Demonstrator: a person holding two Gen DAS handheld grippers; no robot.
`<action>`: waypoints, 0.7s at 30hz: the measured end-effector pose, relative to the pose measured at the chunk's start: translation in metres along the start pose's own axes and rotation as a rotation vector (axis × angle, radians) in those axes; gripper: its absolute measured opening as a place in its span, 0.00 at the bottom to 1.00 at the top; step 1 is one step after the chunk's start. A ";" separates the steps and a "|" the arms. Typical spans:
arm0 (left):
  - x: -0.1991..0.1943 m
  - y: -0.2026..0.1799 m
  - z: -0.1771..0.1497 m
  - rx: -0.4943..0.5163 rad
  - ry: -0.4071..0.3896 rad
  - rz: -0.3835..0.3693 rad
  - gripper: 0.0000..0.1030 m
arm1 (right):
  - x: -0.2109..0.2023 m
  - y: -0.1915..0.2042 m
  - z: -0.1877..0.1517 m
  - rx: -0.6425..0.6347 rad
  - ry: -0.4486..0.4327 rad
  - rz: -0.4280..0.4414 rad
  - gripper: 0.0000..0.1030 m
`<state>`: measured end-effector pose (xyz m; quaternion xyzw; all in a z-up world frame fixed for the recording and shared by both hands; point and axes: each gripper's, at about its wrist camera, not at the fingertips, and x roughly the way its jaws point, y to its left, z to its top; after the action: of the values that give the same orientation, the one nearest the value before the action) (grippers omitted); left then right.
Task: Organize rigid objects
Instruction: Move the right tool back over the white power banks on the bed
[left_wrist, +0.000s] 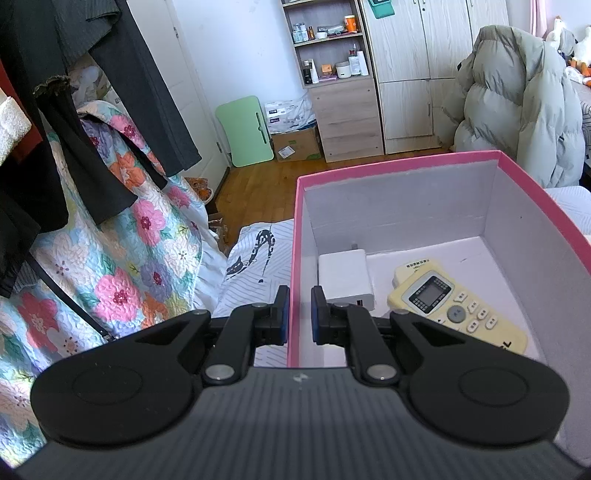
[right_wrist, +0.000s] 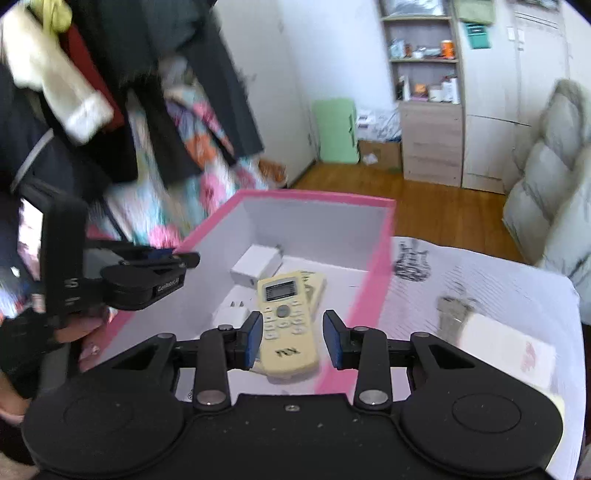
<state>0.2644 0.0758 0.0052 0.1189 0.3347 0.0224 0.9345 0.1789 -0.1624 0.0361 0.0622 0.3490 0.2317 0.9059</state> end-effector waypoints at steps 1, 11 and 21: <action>0.000 0.000 0.000 -0.001 0.001 -0.001 0.09 | -0.008 -0.006 -0.004 0.010 -0.019 -0.006 0.40; 0.003 -0.002 0.001 0.004 0.022 0.003 0.09 | -0.046 -0.095 -0.053 -0.003 0.067 -0.175 0.52; 0.004 -0.002 0.002 0.011 0.027 0.009 0.09 | -0.011 -0.138 -0.047 -0.164 0.206 -0.150 0.72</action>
<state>0.2687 0.0741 0.0036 0.1255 0.3471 0.0263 0.9290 0.1924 -0.2915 -0.0303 -0.0625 0.4235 0.1963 0.8822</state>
